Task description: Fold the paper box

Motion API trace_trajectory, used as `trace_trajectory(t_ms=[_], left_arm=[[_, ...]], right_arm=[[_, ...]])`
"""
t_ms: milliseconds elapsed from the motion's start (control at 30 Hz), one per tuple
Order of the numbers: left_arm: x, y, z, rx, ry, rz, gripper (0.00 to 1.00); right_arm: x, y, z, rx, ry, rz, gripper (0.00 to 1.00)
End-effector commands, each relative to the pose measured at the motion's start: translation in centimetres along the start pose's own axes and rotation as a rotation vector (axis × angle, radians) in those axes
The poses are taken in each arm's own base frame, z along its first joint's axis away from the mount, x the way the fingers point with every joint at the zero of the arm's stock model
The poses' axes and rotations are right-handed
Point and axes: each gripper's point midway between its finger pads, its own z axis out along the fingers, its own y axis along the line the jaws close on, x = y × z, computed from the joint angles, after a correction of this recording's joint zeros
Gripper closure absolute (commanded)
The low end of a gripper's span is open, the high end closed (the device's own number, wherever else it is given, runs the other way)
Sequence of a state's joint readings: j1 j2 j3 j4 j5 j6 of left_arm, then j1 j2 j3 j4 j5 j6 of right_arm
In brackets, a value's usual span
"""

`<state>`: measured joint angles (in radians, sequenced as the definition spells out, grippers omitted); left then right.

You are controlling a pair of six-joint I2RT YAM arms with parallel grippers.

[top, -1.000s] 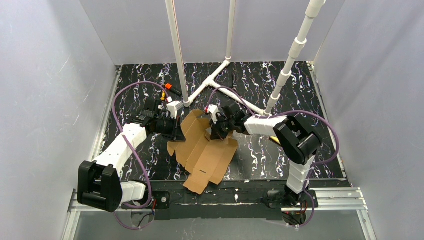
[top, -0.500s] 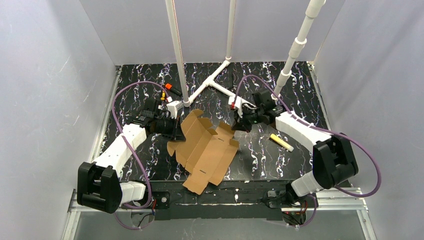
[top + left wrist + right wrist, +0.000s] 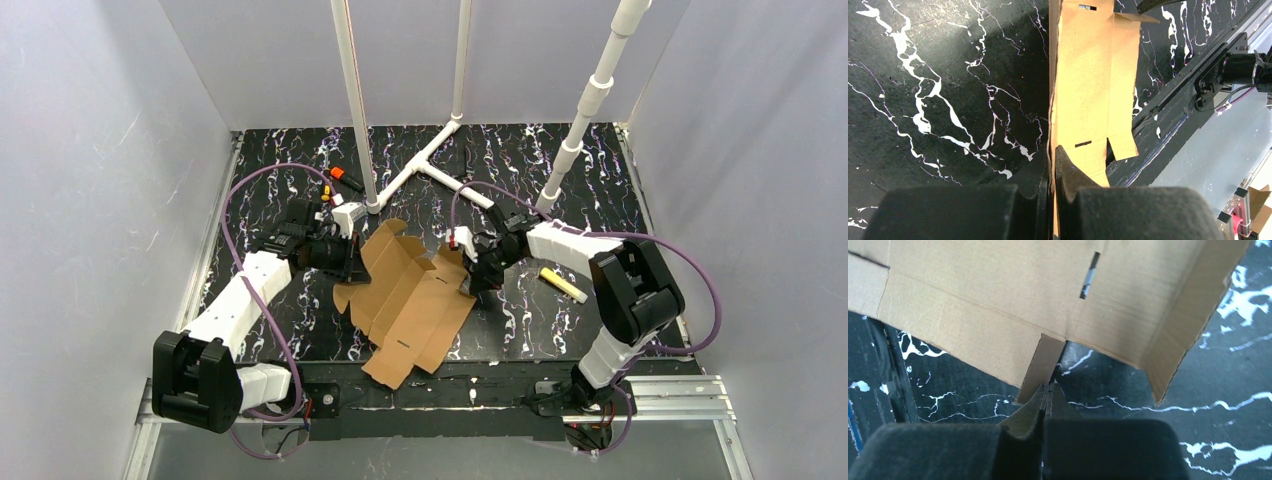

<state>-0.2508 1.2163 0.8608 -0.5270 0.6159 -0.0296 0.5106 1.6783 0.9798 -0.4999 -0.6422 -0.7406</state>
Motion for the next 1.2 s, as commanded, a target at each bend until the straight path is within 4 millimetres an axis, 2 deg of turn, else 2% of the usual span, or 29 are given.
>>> trace_trajectory(t_ms=[0,133,233,333,433,533,600,667,733,800,867,1033,1167], left_arm=[[-0.1,-0.4,-0.5,0.008,-0.02,0.024,1.0],[-0.2,-0.4,-0.6,0.008,-0.022,0.024,1.0],[-0.1,-0.4,-0.6,0.007,-0.022,0.027,1.0],[-0.1,-0.3,-0.6,0.006,-0.021,0.026,1.0],[-0.1,-0.3,-0.6,0.002,-0.025,0.029,1.0],[-0.1,-0.3,-0.6,0.004,-0.024,0.033,1.0],[-0.2,-0.4,-0.6,0.009,-0.023,0.034,1.0],[-0.2,-0.4,-0.6,0.012,-0.026,0.035,1.0],[-0.2,-0.5,-0.5,0.018,-0.027,0.037,1.0],[-0.3,-0.6,-0.5,0.022,-0.028,0.039,1.0],[-0.2,-0.6,-0.4,0.025,-0.028,0.038,1.0],[-0.2,-0.6,-0.5,0.025,-0.03,0.04,1.0],[-0.2,-0.6,-0.5,0.024,-0.032,0.042,1.0]], right_arm=[[-0.4,1.5,0.9,-0.074,0.043,-0.089,0.99],[0.1,1.8,2.3,-0.065,0.1,-0.11,0.99],[1.0,1.0,3.3,-0.021,0.164,-0.111,0.99],[0.8,0.7,3.1,-0.019,0.185,-0.114,0.99],[-1.8,1.9,1.1,-0.095,0.093,-0.144,0.99],[-5.4,2.4,-2.5,-0.123,-0.078,-0.137,0.97],[-6.6,1.6,-4.4,-0.08,-0.165,-0.108,0.79],[-7.0,0.3,-5.1,-0.017,-0.204,-0.068,0.65],[-6.7,-1.7,-4.9,0.082,-0.194,-0.014,0.53],[-6.4,-4.1,-4.7,0.188,-0.177,0.041,0.47],[-6.2,-5.7,-4.3,0.239,-0.174,0.088,0.43],[-5.9,-6.8,-2.1,0.197,-0.168,0.161,0.44],[-5.5,-6.3,-0.4,0.158,-0.14,0.171,0.47]])
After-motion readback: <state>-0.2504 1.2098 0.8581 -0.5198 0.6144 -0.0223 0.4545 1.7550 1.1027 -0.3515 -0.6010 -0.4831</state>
